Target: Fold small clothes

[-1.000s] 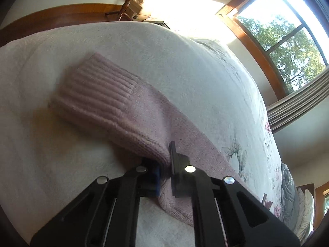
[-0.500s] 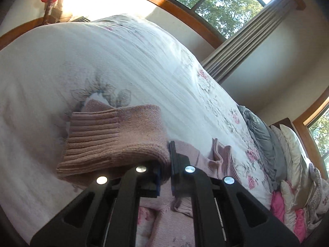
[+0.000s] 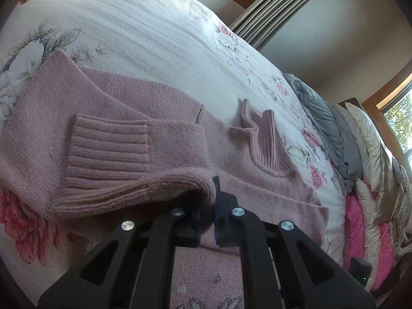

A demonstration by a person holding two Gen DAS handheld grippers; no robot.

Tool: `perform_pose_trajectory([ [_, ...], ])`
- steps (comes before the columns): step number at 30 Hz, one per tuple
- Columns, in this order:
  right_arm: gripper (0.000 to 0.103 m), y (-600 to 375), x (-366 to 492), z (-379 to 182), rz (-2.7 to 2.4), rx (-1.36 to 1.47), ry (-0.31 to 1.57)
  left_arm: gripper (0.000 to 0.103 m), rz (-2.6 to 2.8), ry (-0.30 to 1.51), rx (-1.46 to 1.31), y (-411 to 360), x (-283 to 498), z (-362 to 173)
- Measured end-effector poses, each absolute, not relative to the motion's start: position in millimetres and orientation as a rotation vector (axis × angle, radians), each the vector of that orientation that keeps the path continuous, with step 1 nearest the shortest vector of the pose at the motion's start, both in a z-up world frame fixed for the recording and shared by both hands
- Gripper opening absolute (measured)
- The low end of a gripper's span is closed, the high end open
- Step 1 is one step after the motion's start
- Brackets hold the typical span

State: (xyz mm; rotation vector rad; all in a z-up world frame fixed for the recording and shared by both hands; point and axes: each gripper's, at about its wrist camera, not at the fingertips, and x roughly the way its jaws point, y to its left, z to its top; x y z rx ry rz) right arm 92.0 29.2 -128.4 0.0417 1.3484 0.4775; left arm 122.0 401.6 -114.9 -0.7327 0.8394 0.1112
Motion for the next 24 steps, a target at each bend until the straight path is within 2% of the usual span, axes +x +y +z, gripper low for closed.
perform_pose_trajectory([
  [5,0.059,36,90,-131,0.476,0.035,1.358,0.009,0.107,0.923,-0.742,396,118,-149],
  [8,0.059,42,93,-128,0.482,0.036,1.356,0.012,0.064,0.943,-0.748,396,108,-147],
  [10,0.059,50,97,-126,0.493,0.040,1.356,0.024,0.004,0.968,-0.756,398,94,-140],
  [14,0.059,72,107,-116,0.536,0.047,1.339,0.025,-0.023,0.953,-0.681,413,58,-115],
  [18,0.059,109,120,-107,0.612,0.079,1.322,0.031,0.106,0.862,-0.616,460,37,-87],
  [21,0.059,150,133,-100,0.690,0.108,1.309,0.031,0.223,0.850,-0.623,499,41,-85],
  [24,0.059,192,146,-99,0.745,0.130,1.311,0.030,0.337,0.928,-0.567,521,59,-99],
])
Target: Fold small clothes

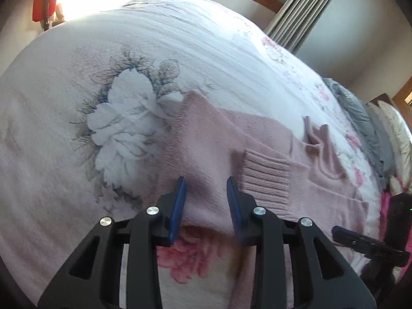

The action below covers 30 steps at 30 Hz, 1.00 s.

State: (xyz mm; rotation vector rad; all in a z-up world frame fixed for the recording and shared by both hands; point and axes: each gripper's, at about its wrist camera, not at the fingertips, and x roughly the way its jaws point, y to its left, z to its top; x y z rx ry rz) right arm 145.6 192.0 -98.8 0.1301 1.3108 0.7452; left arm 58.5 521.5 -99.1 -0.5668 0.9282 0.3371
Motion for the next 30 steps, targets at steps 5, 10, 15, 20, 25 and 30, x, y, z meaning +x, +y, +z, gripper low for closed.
perform_pose_trajectory([
  [5,0.060,242,160,-119,0.812,0.209,1.389,0.028,0.344,0.969,-0.552,533,67,-124],
  [10,0.039,270,164,-141,0.848,0.242,1.437,0.028,0.324,0.965,-0.578,537,65,-122],
  [15,0.014,259,162,-122,0.884,0.252,1.364,0.028,0.321,0.932,-0.631,539,58,-107],
  [20,0.013,212,166,-82,0.854,0.244,1.268,0.029,0.267,0.884,-0.575,516,67,-83],
  [25,0.013,162,174,-73,0.763,0.204,1.243,0.030,0.207,0.906,-0.492,477,95,-83],
  [30,0.014,130,185,-105,0.636,0.153,1.295,0.030,0.224,1.013,-0.417,445,121,-114],
])
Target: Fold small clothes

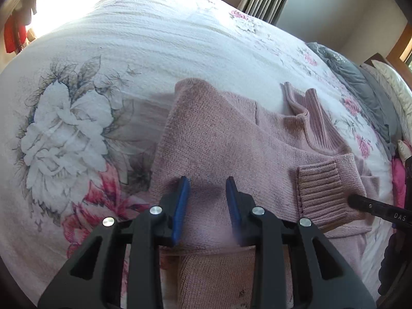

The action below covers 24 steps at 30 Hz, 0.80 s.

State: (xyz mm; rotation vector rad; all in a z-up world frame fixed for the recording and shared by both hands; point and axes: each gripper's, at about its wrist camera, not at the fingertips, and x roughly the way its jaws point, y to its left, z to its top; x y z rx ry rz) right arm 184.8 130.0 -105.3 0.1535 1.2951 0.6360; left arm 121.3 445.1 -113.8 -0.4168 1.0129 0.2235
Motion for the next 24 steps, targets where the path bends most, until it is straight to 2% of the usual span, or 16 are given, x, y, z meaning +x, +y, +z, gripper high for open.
perform_pose_trajectory([
  [4,0.033,132,182,-129,0.537,0.024,1.336,0.030,0.256,1.020,-0.355,439,124,-119],
  [8,0.045,140,163,-99,0.560,-0.032,1.212,0.030,0.249,1.014,-0.410,446,116,-104],
  [12,0.053,178,149,-88,0.691,-0.077,1.200,0.032,0.212,0.995,-0.385,430,118,-90],
  [17,0.055,225,142,-119,0.693,-0.145,1.281,0.033,0.184,1.043,-0.361,413,126,-105],
  [19,0.053,229,143,-132,0.666,-0.153,1.305,0.033,0.193,1.057,-0.357,413,127,-114],
  [20,0.043,229,143,-137,0.641,-0.172,1.302,0.033,0.192,1.054,-0.353,413,127,-117],
  [22,0.036,228,146,-142,0.621,-0.180,1.298,0.033,0.186,1.050,-0.355,415,127,-118],
  [23,0.021,227,147,-142,0.598,-0.188,1.292,0.033,0.184,1.049,-0.361,415,128,-119],
  [24,0.019,222,147,-140,0.585,-0.194,1.287,0.033,0.181,1.050,-0.368,417,128,-119],
])
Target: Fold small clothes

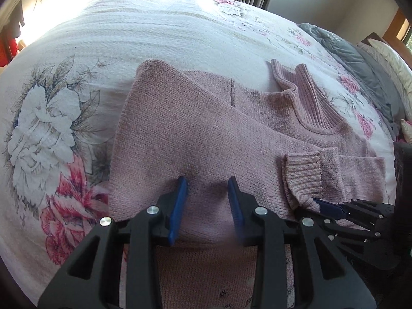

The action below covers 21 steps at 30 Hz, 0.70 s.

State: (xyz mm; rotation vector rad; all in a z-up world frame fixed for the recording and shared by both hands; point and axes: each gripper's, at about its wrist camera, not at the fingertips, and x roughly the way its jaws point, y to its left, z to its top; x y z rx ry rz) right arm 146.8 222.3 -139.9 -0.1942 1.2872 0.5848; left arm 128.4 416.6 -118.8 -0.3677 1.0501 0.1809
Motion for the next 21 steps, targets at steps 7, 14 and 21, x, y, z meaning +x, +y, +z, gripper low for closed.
perform_pose_trajectory([
  [7,0.017,155,152,-104,0.567,0.072,1.233,0.033,0.151,1.051,-0.392,423,129,-121],
  [14,0.021,44,171,-95,0.358,0.227,1.218,0.033,0.147,1.038,-0.377,421,127,-123],
  [21,0.027,-22,178,-119,0.201,0.235,1.248,0.033,0.176,1.053,-0.351,412,130,-110],
])
